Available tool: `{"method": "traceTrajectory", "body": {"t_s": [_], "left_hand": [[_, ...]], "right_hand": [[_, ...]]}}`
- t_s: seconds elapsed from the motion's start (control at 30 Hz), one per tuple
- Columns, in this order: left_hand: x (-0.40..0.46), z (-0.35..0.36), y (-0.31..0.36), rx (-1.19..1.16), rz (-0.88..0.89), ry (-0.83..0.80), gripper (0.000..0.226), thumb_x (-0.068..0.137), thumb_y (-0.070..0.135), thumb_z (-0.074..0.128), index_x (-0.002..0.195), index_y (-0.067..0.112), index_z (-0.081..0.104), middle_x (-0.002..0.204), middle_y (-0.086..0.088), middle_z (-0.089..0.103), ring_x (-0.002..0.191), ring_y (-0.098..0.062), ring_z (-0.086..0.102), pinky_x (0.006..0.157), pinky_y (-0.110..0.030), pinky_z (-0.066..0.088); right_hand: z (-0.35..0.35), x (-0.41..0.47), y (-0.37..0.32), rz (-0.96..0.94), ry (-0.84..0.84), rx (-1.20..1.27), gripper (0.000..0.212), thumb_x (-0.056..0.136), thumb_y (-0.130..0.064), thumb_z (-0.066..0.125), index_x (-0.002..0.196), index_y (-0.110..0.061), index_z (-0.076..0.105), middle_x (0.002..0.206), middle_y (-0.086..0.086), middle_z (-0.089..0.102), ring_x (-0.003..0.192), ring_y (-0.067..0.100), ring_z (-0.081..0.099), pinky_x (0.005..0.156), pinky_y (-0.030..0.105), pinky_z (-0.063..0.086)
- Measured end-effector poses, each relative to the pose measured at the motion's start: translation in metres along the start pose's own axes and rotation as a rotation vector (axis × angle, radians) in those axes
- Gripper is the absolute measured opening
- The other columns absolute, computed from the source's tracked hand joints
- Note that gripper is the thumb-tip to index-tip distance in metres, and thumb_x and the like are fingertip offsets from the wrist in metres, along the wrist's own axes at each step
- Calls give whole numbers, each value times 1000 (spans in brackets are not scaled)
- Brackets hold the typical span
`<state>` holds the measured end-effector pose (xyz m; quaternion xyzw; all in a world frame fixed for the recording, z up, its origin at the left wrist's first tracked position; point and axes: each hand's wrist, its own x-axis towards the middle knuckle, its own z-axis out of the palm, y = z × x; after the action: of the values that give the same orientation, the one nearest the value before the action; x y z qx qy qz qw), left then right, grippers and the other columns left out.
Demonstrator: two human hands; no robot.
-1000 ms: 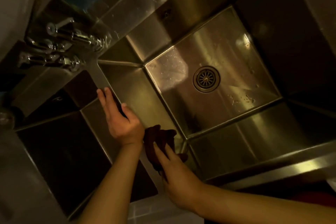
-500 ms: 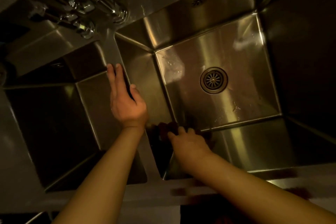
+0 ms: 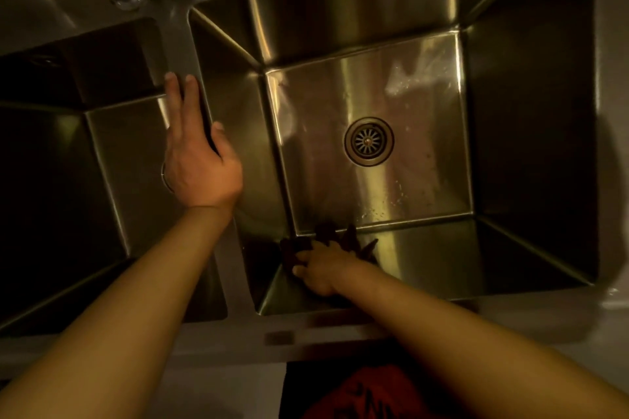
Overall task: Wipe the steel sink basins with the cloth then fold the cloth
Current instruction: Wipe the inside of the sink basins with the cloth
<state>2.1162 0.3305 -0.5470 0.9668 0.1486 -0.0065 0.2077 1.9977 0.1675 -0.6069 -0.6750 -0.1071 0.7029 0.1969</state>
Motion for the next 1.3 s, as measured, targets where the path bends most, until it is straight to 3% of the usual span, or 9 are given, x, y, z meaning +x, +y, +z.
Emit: {"method": "traceTrajectory", "body": {"t_s": [0.1,0.17,0.37,0.5,0.6,0.77,0.93,1.13,1.3], "left_hand": [[0,1,0,15,-2,10,65,104,31,40,165,33,18,174,12,5,141,4,22,109,-23,27],[1,2,-2,13,5,6,65,104,30,40,165,31,18,174,9,6,147,-3,24,112,-24,29],[3,1,-9,-36,29,2,65,104,26,41,165,29,18,174,8,5,152,-18,32,121,-43,34],[3,1,-7,-46,30,9,66,102,23,43,165,26,21,174,4,8,148,-24,37,117,-37,34],[1,1,-5,-14,35,17,66,103,21,44,165,24,22,174,3,9,147,-27,39,114,-37,36],[0,1,-6,-3,34,21,65,102,26,42,165,25,22,174,4,10,145,-27,40,113,-40,39],[2,4,-7,-20,23,30,66,101,25,43,164,26,23,174,4,11,148,-29,39,116,-42,36],[2,2,-7,16,31,39,67,98,25,40,163,23,26,174,0,14,140,-35,45,111,-48,40],[1,0,-4,27,46,-3,67,98,18,42,162,16,24,173,-6,14,153,-35,29,119,-54,31]], "right_hand": [[-17,-7,42,6,1,-96,50,109,-40,33,157,-25,35,165,11,25,149,38,26,121,52,25],[-29,-20,88,73,18,-122,48,111,-33,33,157,-19,37,164,12,28,148,33,30,119,40,25],[-46,-50,193,404,105,-133,46,109,-34,37,153,-20,42,157,12,39,139,31,43,112,39,35],[-41,-35,156,393,81,-233,49,108,-35,32,155,-22,37,160,11,35,142,33,40,116,44,35],[-32,-21,95,234,77,-221,52,108,-35,35,159,-27,29,164,11,29,144,35,36,118,45,32],[-7,-22,-1,-31,24,-189,50,109,-34,35,158,-26,32,167,10,22,150,36,21,120,45,19],[8,-46,22,-138,102,4,51,106,-41,43,156,-35,37,166,3,24,150,35,24,123,52,21],[-6,-100,108,64,223,71,43,105,-37,49,147,-36,51,157,-7,41,142,19,41,120,41,30],[-19,-127,142,309,292,18,39,103,-30,53,142,-34,56,139,-1,56,119,18,57,103,34,46]]}}
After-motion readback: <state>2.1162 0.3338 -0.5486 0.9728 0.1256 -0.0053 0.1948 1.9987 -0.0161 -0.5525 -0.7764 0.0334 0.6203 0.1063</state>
